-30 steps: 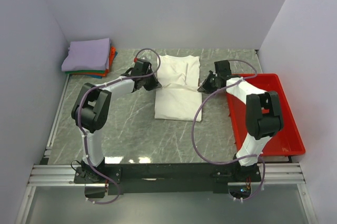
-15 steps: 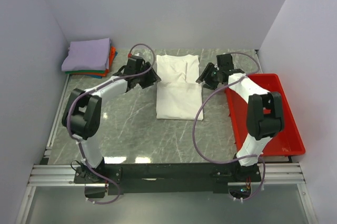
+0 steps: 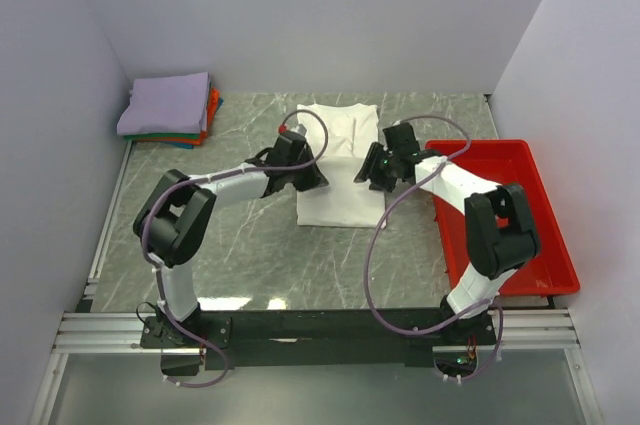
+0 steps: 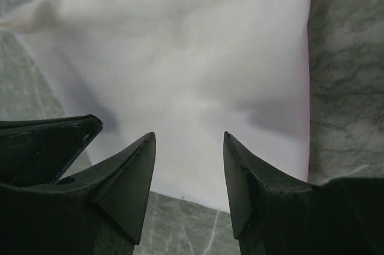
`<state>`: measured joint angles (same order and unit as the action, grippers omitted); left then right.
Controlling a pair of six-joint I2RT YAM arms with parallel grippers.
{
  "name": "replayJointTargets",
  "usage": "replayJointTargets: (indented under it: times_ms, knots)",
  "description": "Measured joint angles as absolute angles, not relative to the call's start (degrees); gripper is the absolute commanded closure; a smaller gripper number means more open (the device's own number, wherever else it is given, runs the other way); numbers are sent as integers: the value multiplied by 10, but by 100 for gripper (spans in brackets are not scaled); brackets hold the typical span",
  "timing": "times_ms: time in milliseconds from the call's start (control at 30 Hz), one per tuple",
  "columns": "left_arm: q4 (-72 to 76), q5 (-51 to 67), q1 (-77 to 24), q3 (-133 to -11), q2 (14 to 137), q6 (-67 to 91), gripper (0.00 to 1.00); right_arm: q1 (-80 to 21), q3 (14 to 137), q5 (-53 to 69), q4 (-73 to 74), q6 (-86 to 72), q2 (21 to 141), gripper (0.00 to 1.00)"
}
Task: Fold and stack the t-shirts
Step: Fold the tshirt
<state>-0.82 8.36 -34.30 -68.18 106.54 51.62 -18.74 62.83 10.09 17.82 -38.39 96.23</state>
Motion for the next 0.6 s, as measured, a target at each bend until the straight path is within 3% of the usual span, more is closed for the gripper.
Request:
replayJointTargets:
  times_ms: [267,600]
  knots:
    - [41,81,-343,-590,1082,538,99,-201,564,83,156,-392,988,44]
    - [108,74,-363,-481,1016,547,99,-229,511,64,94,-393,958,46]
